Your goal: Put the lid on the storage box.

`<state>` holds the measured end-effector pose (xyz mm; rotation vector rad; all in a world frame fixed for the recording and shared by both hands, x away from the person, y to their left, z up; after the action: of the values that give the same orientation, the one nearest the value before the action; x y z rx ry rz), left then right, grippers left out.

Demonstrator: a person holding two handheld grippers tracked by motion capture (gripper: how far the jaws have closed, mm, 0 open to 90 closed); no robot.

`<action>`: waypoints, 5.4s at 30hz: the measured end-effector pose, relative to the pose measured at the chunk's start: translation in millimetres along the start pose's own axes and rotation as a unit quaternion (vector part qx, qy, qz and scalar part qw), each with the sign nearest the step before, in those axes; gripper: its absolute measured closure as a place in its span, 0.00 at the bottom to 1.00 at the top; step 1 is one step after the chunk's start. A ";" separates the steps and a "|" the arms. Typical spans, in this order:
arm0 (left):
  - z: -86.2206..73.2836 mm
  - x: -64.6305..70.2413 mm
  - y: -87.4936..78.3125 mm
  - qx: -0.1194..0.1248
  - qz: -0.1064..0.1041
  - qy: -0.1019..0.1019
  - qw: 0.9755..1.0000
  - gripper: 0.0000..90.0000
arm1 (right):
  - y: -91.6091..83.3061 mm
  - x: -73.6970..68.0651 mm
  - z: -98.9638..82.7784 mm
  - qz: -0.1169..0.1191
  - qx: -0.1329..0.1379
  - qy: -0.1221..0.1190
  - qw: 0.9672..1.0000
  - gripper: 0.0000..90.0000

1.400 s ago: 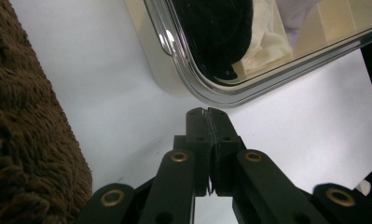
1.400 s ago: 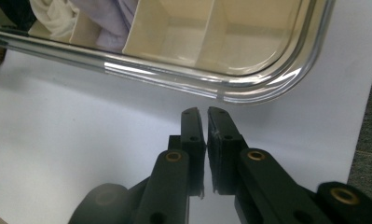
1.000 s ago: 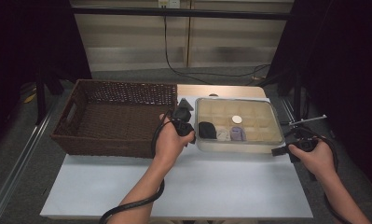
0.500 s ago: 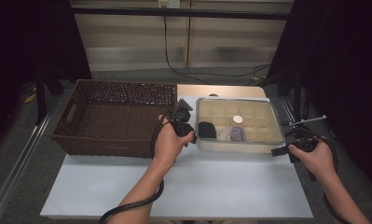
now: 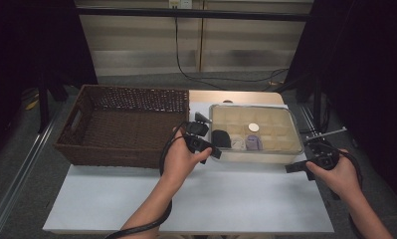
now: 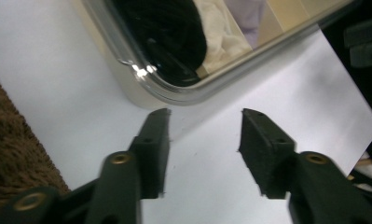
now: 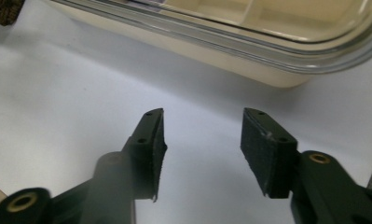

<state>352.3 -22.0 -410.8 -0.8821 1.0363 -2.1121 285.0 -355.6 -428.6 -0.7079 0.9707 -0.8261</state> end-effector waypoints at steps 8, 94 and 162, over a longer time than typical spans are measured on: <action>-5.0 6.6 -4.7 0.018 -0.007 0.033 0.999 0.46 | 5.0 -7.0 -1.6 0.001 -0.002 -0.018 1.000 0.45; -106.6 -21.7 2.0 0.024 -0.045 0.165 0.985 0.27 | 52.0 -16.9 -41.9 -0.014 0.035 -0.106 0.994 0.23; -157.7 -87.9 -17.2 0.063 -0.003 0.204 0.977 0.24 | 71.4 -14.4 -70.6 -0.054 0.130 -0.189 0.972 0.14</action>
<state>277.3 119.4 -496.0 -0.3959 1.0811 -2.3931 236.2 -317.7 -509.0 -0.6629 0.4744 -0.8573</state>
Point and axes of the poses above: each handheld gripper's, and its own axes: y roughly forward along the jaws, z roughly out of its top, x roughly to its right, the point moved 3 cm from there along y, roughly forward along the jaws, and after that the axes turned 8 degrees about z, right-handed, at the moved point
